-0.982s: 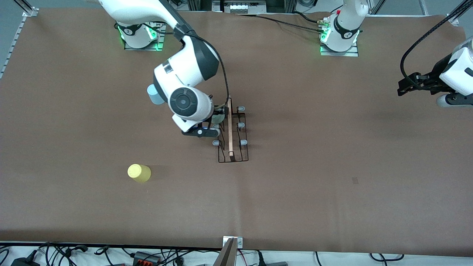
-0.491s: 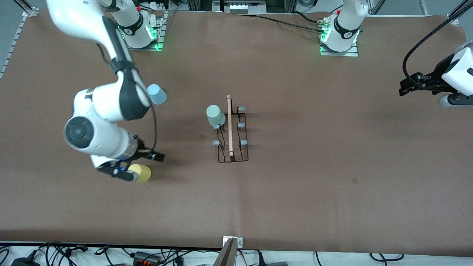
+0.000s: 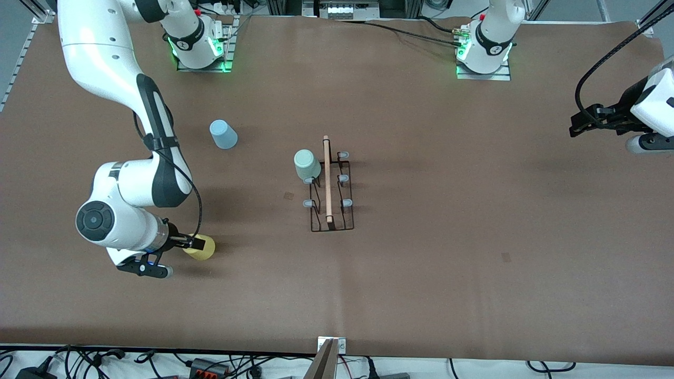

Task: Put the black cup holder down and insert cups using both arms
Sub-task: 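Reach and grasp the yellow cup with the right gripper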

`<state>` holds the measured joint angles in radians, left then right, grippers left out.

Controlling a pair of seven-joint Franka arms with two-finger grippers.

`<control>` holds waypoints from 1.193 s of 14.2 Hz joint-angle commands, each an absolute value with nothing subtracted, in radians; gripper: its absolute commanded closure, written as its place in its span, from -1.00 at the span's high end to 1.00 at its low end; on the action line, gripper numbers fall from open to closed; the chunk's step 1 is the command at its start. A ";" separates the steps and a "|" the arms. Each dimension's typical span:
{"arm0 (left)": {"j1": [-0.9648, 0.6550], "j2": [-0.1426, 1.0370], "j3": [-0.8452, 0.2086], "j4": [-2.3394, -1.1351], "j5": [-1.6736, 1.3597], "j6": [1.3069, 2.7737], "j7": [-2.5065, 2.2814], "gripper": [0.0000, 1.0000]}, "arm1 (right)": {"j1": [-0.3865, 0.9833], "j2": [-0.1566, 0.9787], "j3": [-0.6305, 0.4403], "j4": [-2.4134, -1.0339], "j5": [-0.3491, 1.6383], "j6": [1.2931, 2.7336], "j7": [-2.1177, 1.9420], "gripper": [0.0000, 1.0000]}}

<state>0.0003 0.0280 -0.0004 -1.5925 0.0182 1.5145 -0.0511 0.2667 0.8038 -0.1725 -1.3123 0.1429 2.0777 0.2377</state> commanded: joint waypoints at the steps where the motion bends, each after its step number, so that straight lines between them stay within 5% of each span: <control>1: 0.003 0.025 0.003 -1.594 0.009 1.520 -0.025 1.00 | 0.267 0.830 -0.164 -1.296 0.132 2.095 0.224 1.00; 7: 0.005 0.025 0.003 -1.594 0.009 1.520 -0.018 1.00 | 0.256 0.856 -0.163 -1.296 0.135 2.098 0.202 1.00; 8: 0.005 0.025 0.003 -1.594 0.009 1.522 -0.008 1.00 | 0.256 0.865 -0.163 -1.295 0.135 2.098 0.198 0.80; 10: 0.005 0.025 0.005 -1.594 0.009 1.522 -0.005 1.00 | 0.261 0.864 -0.161 -1.293 0.135 2.089 0.195 0.00; 12: 0.005 0.025 0.005 -1.594 0.009 1.522 -0.005 1.00 | 0.259 0.844 -0.160 -1.278 0.132 2.060 0.177 -0.45; 17: 0.005 0.025 0.005 -1.594 0.009 1.522 -0.005 1.00 | 0.296 0.782 -0.106 -1.103 0.147 1.806 0.187 -0.54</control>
<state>0.0009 0.0280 0.0014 -1.5925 0.0182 1.5145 -0.0309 0.2755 0.8147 -0.1421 -1.1663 0.1448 1.8932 0.1742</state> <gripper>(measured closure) 0.000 0.335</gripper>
